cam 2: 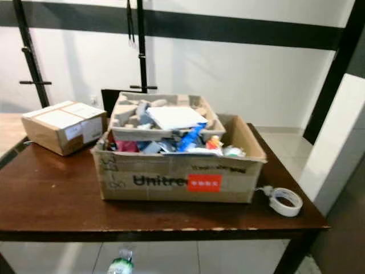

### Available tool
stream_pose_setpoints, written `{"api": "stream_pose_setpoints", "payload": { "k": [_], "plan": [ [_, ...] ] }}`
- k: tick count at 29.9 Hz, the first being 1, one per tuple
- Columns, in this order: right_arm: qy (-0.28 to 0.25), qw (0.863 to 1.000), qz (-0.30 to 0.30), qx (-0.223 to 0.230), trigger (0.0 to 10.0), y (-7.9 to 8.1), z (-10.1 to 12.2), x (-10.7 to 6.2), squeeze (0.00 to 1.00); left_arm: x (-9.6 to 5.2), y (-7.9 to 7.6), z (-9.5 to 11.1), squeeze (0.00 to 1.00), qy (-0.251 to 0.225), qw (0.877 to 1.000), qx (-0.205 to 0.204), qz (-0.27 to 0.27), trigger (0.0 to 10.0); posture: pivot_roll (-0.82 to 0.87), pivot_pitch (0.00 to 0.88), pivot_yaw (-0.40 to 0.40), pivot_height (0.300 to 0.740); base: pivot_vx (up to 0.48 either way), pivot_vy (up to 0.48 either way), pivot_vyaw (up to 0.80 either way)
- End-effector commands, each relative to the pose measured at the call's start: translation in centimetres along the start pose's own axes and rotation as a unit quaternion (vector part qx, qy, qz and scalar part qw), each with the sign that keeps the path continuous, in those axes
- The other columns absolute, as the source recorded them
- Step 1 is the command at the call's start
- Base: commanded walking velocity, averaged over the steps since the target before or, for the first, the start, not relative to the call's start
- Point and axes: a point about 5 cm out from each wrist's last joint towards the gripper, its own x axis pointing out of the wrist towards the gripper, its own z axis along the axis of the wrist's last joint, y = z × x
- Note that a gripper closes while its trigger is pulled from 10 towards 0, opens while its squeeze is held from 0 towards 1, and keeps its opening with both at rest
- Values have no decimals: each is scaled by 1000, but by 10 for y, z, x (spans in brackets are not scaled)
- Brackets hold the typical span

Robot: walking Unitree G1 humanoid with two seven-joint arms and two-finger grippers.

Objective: Picking trash to rubbish bin

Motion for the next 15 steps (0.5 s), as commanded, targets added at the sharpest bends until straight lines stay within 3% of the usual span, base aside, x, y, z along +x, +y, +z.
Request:
{"api": "stream_pose_setpoints", "payload": {
  "k": [1,8,15],
  "plan": [
    [17,1000,-5,5,10000,-4,-11,-2,0,-1,-2,-3,0,2,1000,1,0,10000,-44,92,-43,740,0,0,0],
    [17,1000,-6,5,10000,-5,-11,-2,0,-1,-1,-2,0,-1,1000,17,-3,10000,-46,93,-41,740,0,0,0],
    [19,1000,-6,5,10000,-5,-13,-2,0,-1,0,-2,0,1,1000,22,4,10000,-49,92,-40,740,0,-447,0]
  ]
}}
